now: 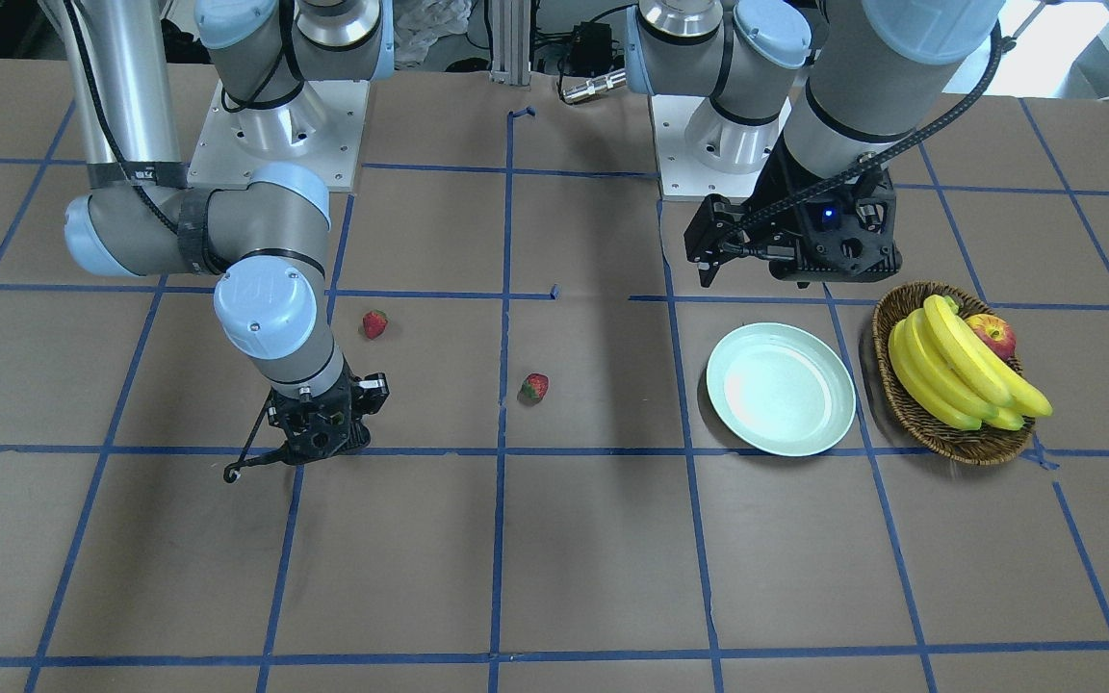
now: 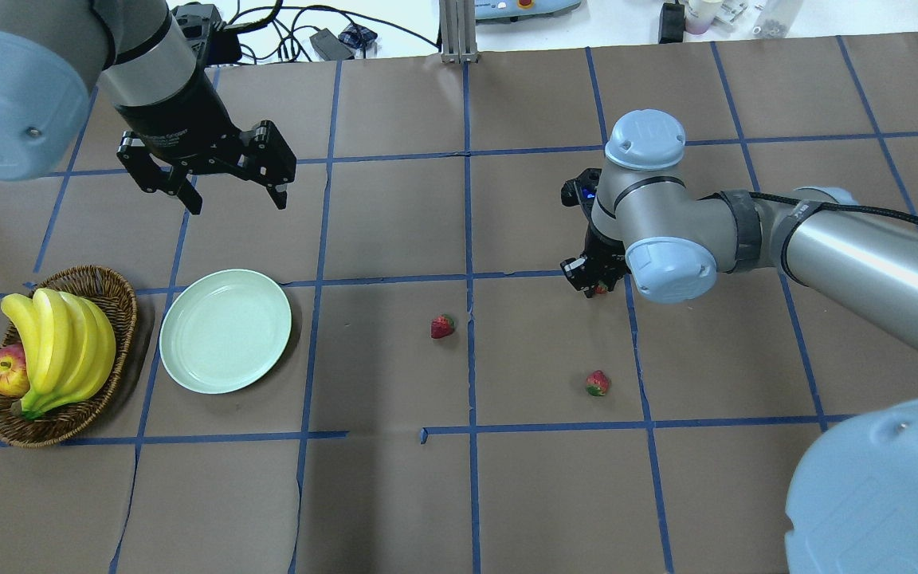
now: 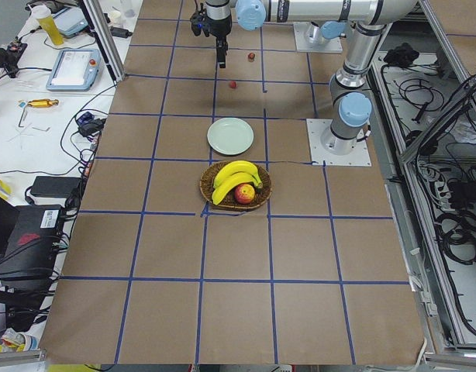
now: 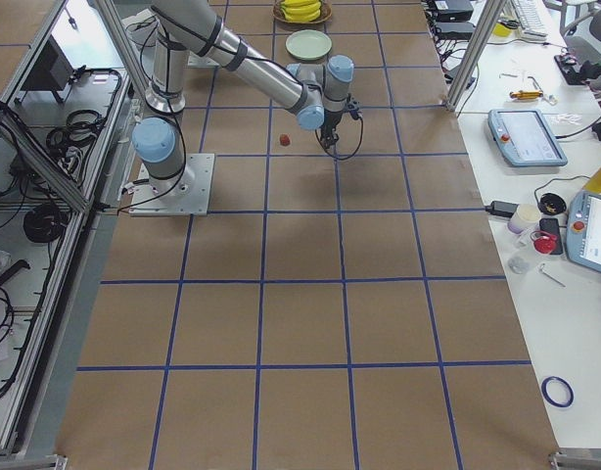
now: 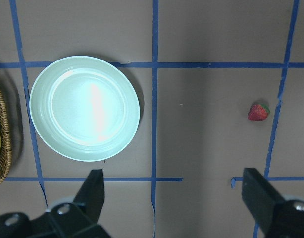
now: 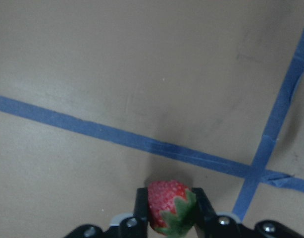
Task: Collect all strawberries into plate
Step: 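Grasp a second strawberry with the right gripper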
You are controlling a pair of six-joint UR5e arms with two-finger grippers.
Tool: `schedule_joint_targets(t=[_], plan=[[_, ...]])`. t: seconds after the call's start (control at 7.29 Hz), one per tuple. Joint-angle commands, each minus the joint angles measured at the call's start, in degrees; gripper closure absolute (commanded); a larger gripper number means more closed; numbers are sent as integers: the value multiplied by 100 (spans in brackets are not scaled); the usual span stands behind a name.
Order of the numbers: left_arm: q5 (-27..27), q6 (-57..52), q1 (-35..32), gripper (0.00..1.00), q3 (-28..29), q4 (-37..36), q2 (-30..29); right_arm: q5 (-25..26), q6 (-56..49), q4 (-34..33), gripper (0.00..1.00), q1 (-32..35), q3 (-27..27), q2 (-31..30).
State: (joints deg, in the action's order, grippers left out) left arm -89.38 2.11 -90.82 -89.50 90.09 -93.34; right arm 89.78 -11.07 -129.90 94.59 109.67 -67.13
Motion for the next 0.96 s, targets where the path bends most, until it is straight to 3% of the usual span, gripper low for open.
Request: schedule_joint_targets(t=[0.0, 0.27, 0.55, 0.82], plan=[[0, 9, -15, 0, -6, 0, 0, -387, 899, -255, 95, 495, -190, -63], [0, 9, -15, 0, -6, 0, 0, -479, 2445, -255, 93, 1618, -507, -28], [0, 9, -15, 0, -6, 0, 9, -1273, 3625, -457, 91, 2298, -797, 42], [0, 0, -15, 0, 3, 0, 17, -1227, 3691, -466, 88, 2642, -780, 671]])
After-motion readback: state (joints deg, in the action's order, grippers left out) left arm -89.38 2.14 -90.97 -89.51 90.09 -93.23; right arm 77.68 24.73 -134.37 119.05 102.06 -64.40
